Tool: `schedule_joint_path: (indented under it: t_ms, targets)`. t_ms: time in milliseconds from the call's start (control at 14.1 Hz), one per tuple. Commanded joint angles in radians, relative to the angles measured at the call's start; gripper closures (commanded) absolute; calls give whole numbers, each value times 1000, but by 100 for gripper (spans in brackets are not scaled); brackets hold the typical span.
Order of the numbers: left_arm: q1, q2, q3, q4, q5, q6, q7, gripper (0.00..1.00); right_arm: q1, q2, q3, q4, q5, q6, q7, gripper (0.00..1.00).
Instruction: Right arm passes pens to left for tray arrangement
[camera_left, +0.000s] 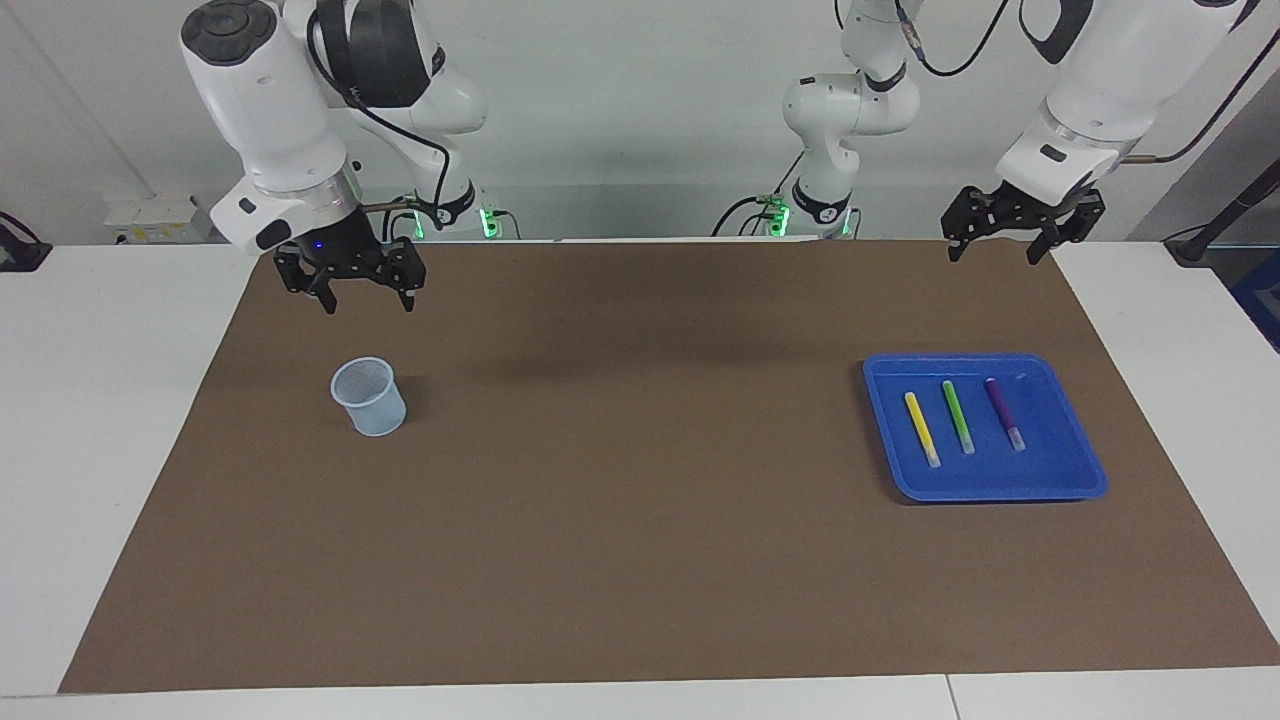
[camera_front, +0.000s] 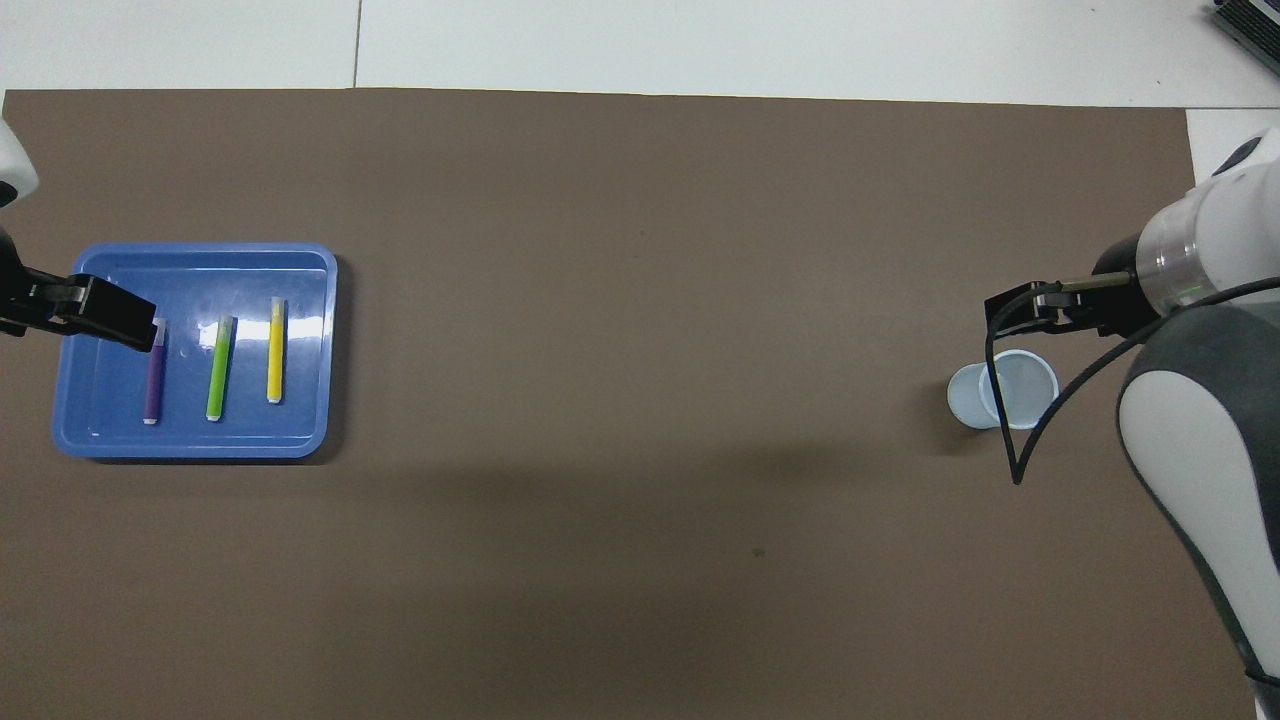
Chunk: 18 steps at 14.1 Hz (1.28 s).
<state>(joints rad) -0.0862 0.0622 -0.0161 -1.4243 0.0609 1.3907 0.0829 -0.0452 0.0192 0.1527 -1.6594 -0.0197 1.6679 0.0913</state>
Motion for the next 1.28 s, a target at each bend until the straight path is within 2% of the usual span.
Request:
schedule_joint_path:
  t_ms: [0, 142, 356, 711, 853, 1209]
  targets:
    - [-7, -42, 34, -50, -50, 2, -14, 0, -4, -24, -2, -23, 6, 9, -8, 0]
    - [-3, -42, 56, -48, -119, -6, -17, 0, -4, -24, -2, -23, 6, 9, -8, 0]
    - [0, -36, 58, -38, -161, 2, -29, 0, -4, -24, -2, -23, 4, 9, -8, 0]
    - [-7, -32, 58, -36, -133, 22, -35, 0, -2, -24, -2, -23, 4, 9, -8, 0]
    - [-14, -32, 45, -36, -52, 24, -34, 0, -2, -24, -2, -23, 6, 9, -8, 0]
    - [-7, -33, 42, -36, -55, 28, -34, 0, -4, -24, -2, -23, 4, 9, -8, 0]
